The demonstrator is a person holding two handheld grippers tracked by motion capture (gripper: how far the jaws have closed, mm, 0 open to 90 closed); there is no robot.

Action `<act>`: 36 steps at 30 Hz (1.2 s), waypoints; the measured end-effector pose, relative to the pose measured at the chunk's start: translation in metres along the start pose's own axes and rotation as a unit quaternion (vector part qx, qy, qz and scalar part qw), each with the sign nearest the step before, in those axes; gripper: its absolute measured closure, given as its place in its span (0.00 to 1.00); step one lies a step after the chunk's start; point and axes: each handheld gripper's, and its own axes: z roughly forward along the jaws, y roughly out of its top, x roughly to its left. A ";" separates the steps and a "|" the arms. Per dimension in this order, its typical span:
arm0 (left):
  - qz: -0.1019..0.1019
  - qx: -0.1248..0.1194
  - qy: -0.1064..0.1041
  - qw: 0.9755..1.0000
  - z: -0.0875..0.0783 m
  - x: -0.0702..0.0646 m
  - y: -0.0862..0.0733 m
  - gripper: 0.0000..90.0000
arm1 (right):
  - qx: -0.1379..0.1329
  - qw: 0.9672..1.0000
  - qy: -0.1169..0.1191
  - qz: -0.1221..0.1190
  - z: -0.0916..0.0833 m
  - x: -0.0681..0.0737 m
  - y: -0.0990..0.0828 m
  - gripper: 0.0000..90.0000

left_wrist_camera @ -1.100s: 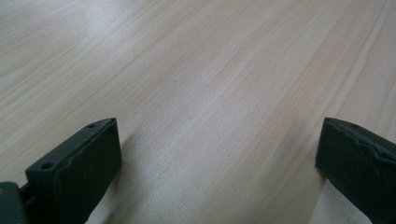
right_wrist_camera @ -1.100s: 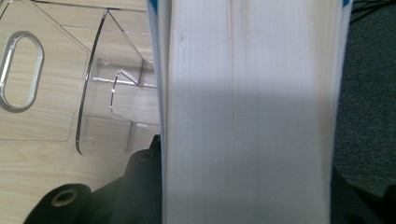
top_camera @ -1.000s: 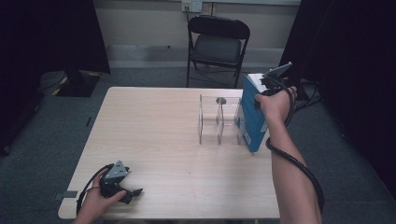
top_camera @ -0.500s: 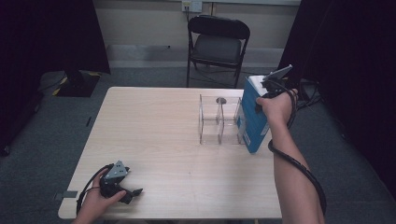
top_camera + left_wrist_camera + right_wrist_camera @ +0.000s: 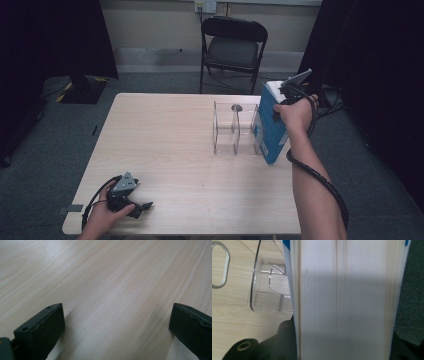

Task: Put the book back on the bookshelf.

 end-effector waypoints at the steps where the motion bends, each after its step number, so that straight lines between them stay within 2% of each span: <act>1: 0.000 0.000 0.000 1.000 0.000 0.000 0.000 0.00 | -0.002 1.000 0.000 -0.001 0.000 0.000 0.000 0.66; 11: 0.001 0.003 0.000 1.000 0.000 0.000 0.000 0.00 | 0.006 1.000 -0.006 -0.007 0.002 0.001 0.001 0.68; 21: 0.000 0.002 0.000 1.000 0.000 0.000 0.000 0.00 | -0.016 1.000 -0.011 -0.003 0.002 0.004 -0.003 0.69; 28: 0.000 0.000 0.000 1.000 0.000 0.000 0.000 0.00 | -0.036 0.999 -0.007 0.005 0.003 0.000 -0.005 0.69; 36: 0.000 0.000 0.000 1.000 0.000 0.000 0.000 0.00 | -0.033 0.999 0.002 -0.002 0.002 0.002 -0.006 0.66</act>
